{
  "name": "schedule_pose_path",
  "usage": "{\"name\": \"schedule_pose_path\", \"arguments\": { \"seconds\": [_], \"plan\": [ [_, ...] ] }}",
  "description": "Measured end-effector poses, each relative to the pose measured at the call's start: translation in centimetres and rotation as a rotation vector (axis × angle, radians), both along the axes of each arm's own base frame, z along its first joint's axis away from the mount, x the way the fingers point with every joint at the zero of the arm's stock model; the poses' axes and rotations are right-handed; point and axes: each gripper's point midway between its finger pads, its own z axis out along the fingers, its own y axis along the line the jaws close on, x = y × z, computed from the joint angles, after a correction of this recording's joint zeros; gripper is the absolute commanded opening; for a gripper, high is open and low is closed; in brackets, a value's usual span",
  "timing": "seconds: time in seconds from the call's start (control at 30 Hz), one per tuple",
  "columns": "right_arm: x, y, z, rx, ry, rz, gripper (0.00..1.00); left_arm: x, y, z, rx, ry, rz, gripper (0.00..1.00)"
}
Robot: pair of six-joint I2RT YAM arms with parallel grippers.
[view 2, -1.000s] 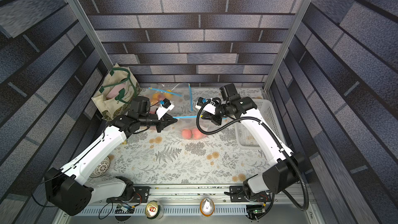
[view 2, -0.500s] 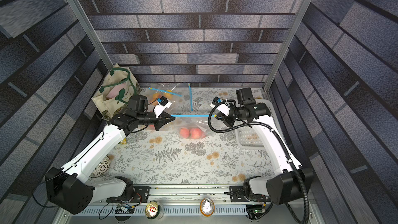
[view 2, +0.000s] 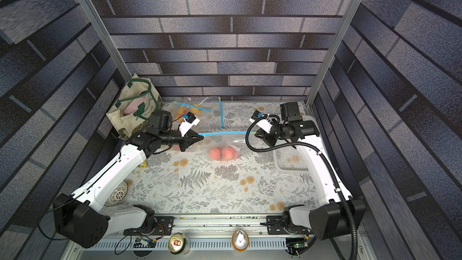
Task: Place the peach in a zip-top bag and seal the zipper
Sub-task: Zip the zipper on the zipper food storage bag, then place the zipper food storage bag at the center of the board.
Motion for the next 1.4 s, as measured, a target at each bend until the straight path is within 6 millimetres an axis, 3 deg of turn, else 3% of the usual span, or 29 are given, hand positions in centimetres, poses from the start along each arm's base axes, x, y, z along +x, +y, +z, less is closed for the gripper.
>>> {"name": "schedule_pose_path", "arguments": {
  "seconds": [0.17, 0.33, 0.5, 0.63, 0.93, 1.13, 1.4],
  "plan": [
    [0.2, 0.2, 0.8, 0.059, 0.05, -0.066, 0.52, 0.0, -0.6, 0.0, 0.003, 0.015, 0.025, 0.0],
    [1.6, 0.3, 4.1, 0.209, 0.108, -0.259, 0.62, 0.7, -2.4, 0.5, -0.008, 0.05, 0.083, 0.0],
    [2.6, -1.0, 7.9, 0.387, 0.197, -0.549, 0.58, 2.6, -4.6, 0.8, -0.013, 0.092, 0.144, 0.0],
    [2.5, -1.1, 10.2, 0.631, 0.363, -0.75, 0.61, 3.2, -6.1, 0.9, -0.006, 0.101, 0.165, 0.0],
    [-0.3, -1.1, 6.6, 0.962, 0.761, -1.11, 0.7, -0.8, -10.9, 1.1, 0.038, 0.016, 0.047, 0.0],
    [-0.8, 0.3, 2.9, 0.942, 0.909, -1.221, 0.72, -1.4, -12.1, 1.3, 0.059, -0.057, 0.001, 0.0],
    [0.5, 0.5, -0.5, 0.878, 0.956, -1.312, 0.68, -4.5, -14.3, 1.2, 0.095, -0.152, -0.139, 0.0]
  ]
}}
